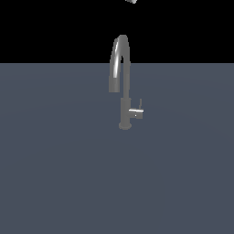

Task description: Turn on the faucet by rotating a designated handle.

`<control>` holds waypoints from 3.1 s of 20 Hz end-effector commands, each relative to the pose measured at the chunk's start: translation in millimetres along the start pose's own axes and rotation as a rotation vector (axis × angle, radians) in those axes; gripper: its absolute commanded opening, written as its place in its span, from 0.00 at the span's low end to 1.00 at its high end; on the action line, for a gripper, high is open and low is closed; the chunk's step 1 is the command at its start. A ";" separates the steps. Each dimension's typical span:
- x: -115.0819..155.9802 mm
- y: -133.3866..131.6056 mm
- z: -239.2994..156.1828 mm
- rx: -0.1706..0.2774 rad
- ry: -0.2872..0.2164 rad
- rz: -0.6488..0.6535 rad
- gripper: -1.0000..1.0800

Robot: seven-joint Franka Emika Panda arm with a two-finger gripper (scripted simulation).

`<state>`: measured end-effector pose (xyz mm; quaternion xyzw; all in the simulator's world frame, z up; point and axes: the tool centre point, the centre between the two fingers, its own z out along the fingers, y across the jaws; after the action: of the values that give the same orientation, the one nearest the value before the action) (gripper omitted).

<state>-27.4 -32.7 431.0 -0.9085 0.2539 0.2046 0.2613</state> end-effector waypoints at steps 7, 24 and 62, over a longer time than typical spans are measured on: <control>62.6 5.6 7.2 0.153 -0.120 0.151 0.00; 197.3 46.6 61.7 0.525 -0.414 0.524 0.00; 252.6 95.2 155.9 0.840 -0.661 0.845 0.00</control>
<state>83.7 -102.9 145.1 -0.4425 0.5519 0.4399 0.5533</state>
